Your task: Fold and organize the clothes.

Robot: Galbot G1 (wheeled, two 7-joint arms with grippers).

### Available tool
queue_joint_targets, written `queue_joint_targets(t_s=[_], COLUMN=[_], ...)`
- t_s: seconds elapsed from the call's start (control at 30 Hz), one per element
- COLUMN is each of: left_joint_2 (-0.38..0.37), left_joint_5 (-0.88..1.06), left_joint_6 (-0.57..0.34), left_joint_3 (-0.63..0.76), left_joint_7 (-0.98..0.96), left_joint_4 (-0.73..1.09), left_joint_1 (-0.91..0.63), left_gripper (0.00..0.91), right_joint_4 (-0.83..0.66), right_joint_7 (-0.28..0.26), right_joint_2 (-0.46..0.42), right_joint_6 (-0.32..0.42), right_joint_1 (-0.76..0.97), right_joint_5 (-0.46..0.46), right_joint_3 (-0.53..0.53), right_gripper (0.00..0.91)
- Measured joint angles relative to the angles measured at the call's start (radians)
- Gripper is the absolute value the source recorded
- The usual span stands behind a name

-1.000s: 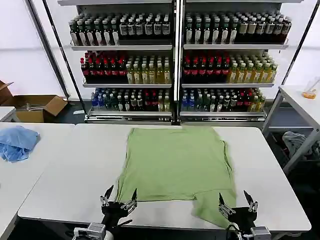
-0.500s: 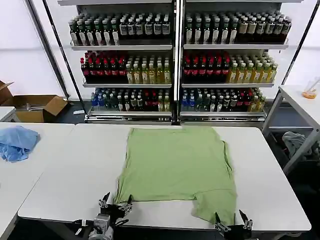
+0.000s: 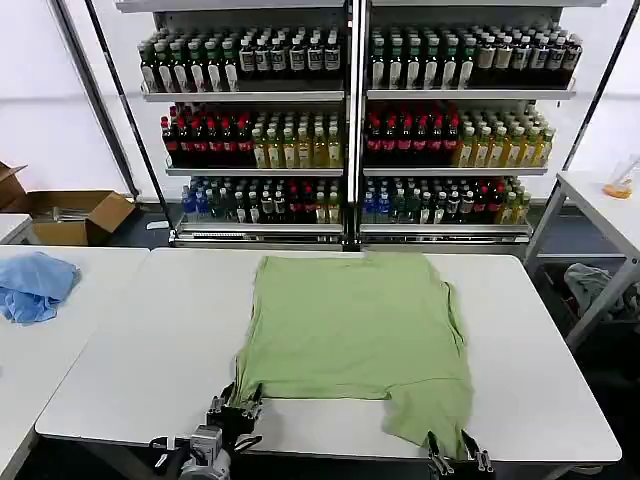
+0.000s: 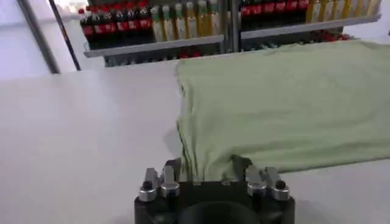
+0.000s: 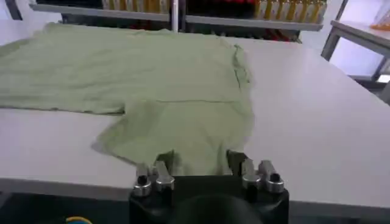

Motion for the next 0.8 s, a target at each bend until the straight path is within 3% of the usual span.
queue_joint_targets(t_s=[0.4, 0.8], left_joint_2=[-0.002, 0.025], left_joint_5=[-0.046, -0.107], left_joint_6=[-0.038, -0.072], left_joint_3=[-0.019, -0.072], left_joint_7=[0.019, 0.039], left_joint_4=[-0.04, -0.169], left_joint_1=[0.024, 0.078], left_gripper=[0.02, 0.02], right_joint_4=[0.027, 0.147], right_joint_7=[-0.006, -0.012], right_joint_2=[-0.013, -0.046], right_joint_6=[0.04, 0.082], right_joint_1=[-0.026, -0.035], right_joint_5=[0.007, 0.045], right_joint_3=[0.027, 0.113], right_gripper=[0.0, 0.0])
